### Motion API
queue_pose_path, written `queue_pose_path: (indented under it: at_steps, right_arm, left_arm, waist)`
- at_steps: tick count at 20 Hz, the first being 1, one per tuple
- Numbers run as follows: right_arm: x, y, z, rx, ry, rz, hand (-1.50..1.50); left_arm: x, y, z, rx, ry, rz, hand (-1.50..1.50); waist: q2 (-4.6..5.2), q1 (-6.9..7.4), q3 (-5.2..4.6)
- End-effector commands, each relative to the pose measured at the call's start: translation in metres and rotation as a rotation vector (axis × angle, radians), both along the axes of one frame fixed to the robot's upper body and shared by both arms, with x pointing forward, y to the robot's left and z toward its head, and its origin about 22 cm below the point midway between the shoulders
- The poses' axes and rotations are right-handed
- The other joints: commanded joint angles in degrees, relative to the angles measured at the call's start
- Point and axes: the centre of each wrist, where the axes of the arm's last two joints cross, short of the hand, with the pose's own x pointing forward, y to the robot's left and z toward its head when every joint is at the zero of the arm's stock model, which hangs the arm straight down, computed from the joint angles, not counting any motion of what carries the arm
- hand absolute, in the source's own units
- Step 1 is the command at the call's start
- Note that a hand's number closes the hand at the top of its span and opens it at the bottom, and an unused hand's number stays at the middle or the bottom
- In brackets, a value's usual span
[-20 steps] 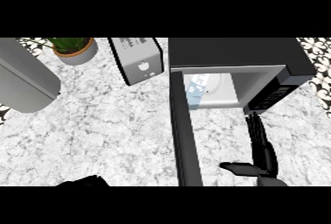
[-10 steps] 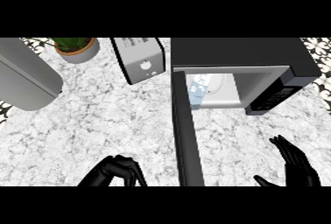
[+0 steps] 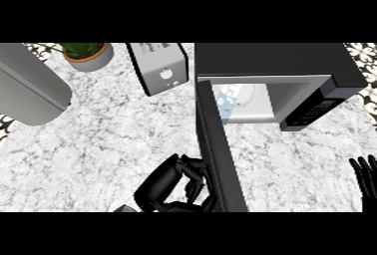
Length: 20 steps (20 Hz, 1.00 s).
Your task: Pick up the milk, place it into the microwave and close the microwave
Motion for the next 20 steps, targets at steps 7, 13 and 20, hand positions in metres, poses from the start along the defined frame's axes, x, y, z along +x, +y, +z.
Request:
queue_pose_path:
  at_steps: [7, 13, 20]
  right_arm:
    - [0.009, -0.015, 0.046, -0.013, -0.089, 0.056, -1.50]
    - [0.021, -0.010, 0.071, 0.013, -0.117, 0.187, -1.50]
    - [0.032, -0.005, 0.093, -0.006, -0.158, 0.297, -1.50]
  left_arm:
    - [0.014, -0.078, -0.020, 0.196, 0.028, -0.029, 1.50]
    - [0.015, -0.089, -0.044, 0.259, 0.095, -0.096, 1.50]
    - [0.020, -0.104, -0.020, 0.121, 0.111, -0.061, -1.50]
  waist:
    - [0.29, -1.43, -0.01]
    - [0.90, -3.92, -0.12]
    - [1.43, -7.60, -0.23]
